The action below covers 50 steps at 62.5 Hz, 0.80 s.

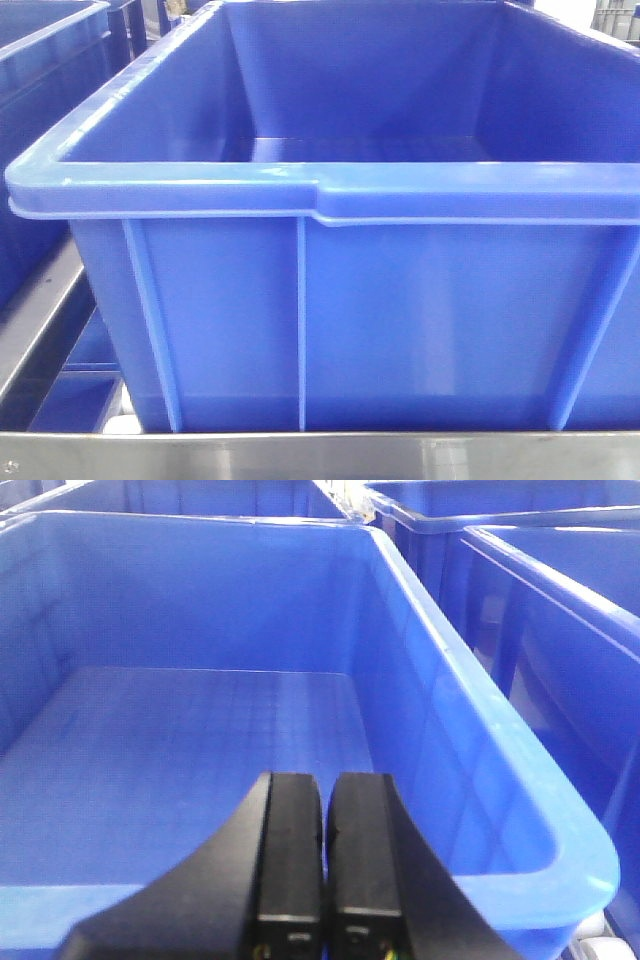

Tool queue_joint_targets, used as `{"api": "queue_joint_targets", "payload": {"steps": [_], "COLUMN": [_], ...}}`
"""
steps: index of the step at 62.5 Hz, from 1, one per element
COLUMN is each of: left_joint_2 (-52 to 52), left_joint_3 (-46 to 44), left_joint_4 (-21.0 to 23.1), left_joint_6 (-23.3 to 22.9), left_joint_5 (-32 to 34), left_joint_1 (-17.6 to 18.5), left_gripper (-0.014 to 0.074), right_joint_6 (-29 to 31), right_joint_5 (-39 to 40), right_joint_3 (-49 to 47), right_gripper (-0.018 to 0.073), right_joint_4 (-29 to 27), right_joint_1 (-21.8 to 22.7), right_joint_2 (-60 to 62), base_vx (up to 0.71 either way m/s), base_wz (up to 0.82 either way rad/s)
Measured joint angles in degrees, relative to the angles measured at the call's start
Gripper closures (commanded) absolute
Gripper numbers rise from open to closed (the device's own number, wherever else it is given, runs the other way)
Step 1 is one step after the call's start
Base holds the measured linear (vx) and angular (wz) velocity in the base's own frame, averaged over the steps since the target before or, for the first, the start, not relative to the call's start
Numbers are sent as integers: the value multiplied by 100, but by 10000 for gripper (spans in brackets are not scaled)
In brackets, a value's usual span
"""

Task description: Pick red cube and place on left shelf

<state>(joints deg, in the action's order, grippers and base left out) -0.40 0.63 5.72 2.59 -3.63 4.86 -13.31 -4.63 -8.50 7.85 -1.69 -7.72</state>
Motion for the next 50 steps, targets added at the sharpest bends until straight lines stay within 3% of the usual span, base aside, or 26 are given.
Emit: {"api": "queue_joint_targets", "payload": {"steps": [18,34,50], "left_joint_2": [0,0,0], "left_joint_3": [0,0,0], "left_joint_4": [0,0,0], "left_joint_6": [0,0,0], "left_joint_5": [0,0,0], "left_joint_1": [0,0,0], "left_gripper": [495,495,495], "right_joint_6": [141,898,1048], "right_joint_5": [361,395,396], "right_joint_3": [967,1006,1006], "right_gripper": [505,505,505], "right_joint_4": [-289,-785,-876], "right_joint_1": [274,274,274], "right_joint_2": [781,825,825], "base_vx": [0,0,0], "base_wz": [0,0,0]}}
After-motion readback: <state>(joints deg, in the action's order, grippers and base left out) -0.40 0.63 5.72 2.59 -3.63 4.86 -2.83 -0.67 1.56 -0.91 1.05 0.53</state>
